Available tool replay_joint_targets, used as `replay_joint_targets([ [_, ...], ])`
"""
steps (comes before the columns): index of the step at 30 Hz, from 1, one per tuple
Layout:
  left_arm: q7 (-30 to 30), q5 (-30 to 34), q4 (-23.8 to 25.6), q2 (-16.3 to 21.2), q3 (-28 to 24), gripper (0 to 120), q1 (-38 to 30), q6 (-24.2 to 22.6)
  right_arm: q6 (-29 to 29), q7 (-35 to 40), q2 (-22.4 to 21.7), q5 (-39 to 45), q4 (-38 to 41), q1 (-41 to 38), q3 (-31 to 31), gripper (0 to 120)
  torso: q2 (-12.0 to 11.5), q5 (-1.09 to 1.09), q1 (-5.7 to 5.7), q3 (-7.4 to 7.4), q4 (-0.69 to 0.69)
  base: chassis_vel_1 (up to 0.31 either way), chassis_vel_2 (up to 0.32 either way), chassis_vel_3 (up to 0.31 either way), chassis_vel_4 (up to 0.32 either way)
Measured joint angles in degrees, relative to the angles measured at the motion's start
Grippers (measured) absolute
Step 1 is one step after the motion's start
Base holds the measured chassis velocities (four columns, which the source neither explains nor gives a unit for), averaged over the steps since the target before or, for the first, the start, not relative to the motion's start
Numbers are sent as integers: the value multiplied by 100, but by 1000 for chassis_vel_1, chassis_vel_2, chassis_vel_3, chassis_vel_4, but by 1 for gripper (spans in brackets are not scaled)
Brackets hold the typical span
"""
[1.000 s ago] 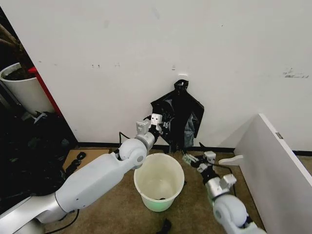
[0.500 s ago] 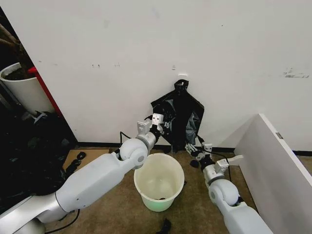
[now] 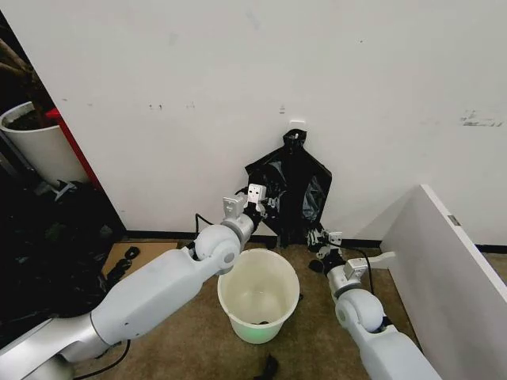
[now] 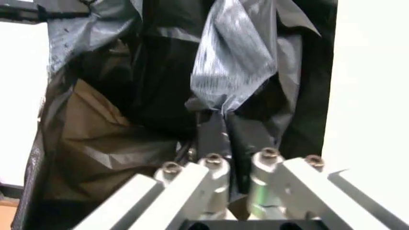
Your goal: Place the garbage bag over the trash bin.
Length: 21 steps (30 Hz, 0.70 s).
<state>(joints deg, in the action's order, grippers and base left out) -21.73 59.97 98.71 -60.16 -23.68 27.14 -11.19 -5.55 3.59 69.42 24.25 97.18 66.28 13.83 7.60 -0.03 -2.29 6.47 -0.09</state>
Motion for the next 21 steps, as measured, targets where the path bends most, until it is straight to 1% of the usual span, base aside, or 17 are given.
replay_joint_targets([
  [4,-3,-1,79,24,42,0,46,1,-6,8,-27,-17,112,69,16,0,0,0,0,0,0,0,0,0,0],
  [8,-35,-2,429,188,209,0,220,-12,-12,5,-154,-13,568,439,114,0,0,0,0,0,0,0,0,0,0],
  [12,-38,-1,592,259,279,0,288,-32,-12,0,-208,-9,750,592,151,0,0,0,0,0,0,0,0,0,0],
  [13,-39,-1,673,302,315,0,324,-41,-15,-5,-232,-8,846,663,165,0,0,-1,0,0,-2,0,0,0,0],
  [15,-39,1,938,456,434,0,440,-60,-34,-19,-301,-4,1142,886,219,0,0,-2,1,-1,-2,0,0,0,0],
  [16,-40,8,1168,615,555,0,560,-71,-41,-30,-352,-8,1354,1075,253,0,0,-1,1,-1,-2,0,0,0,0],
  [17,-40,8,1168,615,555,0,560,-71,-41,-30,-352,-8,1354,1075,253,0,0,-1,1,-1,-2,0,0,0,0],
  [19,-19,21,1678,1008,833,0,888,-91,-39,-52,-433,-143,1851,1482,283,0,0,-1,1,-1,2,0,0,0,0],
  [21,2,28,2143,1302,1157,0,1292,-121,-34,-74,-496,-248,2239,1857,282,0,0,0,1,-1,0,0,0,0,0],
])
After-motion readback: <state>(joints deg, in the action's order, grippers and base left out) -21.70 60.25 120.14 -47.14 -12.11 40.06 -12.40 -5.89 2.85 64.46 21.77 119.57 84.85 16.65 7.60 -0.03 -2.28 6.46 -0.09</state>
